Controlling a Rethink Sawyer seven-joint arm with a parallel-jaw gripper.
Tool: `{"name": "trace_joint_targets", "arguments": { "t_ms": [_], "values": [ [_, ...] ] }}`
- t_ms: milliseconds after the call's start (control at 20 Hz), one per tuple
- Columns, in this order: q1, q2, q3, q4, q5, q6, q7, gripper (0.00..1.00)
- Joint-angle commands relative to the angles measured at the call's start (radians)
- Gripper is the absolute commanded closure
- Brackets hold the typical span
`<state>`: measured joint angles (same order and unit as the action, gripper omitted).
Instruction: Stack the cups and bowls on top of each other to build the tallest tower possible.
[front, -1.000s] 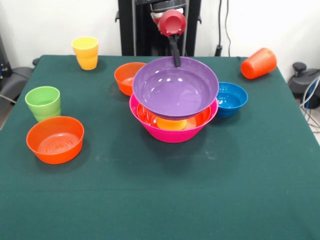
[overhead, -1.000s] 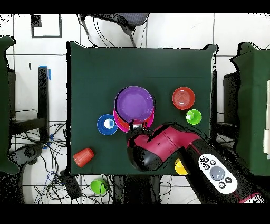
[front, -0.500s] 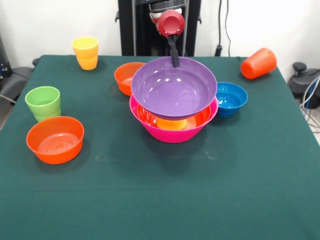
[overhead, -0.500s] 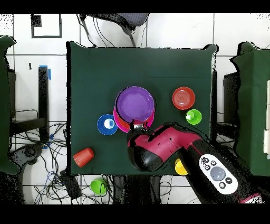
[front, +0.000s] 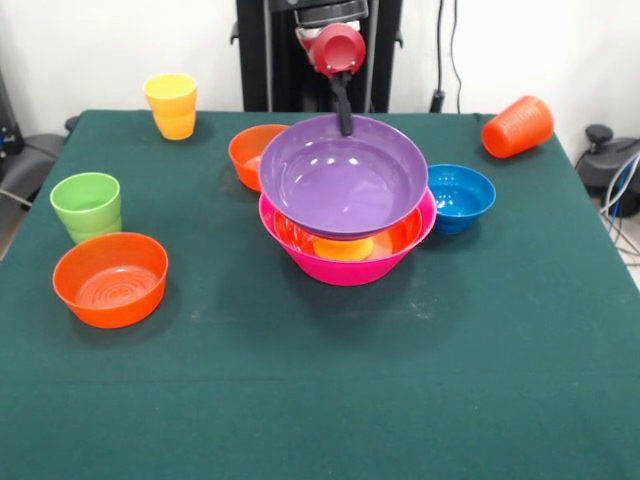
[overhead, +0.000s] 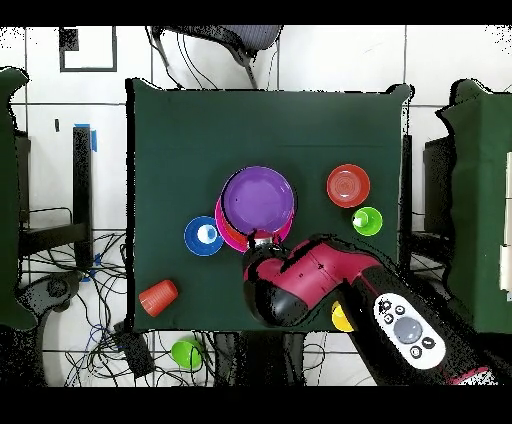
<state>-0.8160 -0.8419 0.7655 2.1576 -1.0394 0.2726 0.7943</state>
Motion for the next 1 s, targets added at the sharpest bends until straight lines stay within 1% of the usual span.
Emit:
{"name": "trace_joint_targets", "arguments": {
  "t_ms": [50,200,450,600,800,1000],
  "values": [
    [0.078,0.055,-0.102,-0.028,-0.137,-0.082,0.143,1.00],
    [0.099,0.061,-0.127,-0.036,-0.148,-0.099,0.158,1.00],
    [0.148,0.091,-0.201,-0.065,-0.182,-0.144,0.181,1.00],
    [0.157,0.107,-0.220,-0.071,-0.176,-0.158,0.173,1.00],
    [0.160,0.100,-0.226,-0.067,-0.151,-0.163,0.152,1.00],
    [0.163,0.100,-0.236,-0.073,-0.146,-0.167,0.138,1.00]
  ]
}}
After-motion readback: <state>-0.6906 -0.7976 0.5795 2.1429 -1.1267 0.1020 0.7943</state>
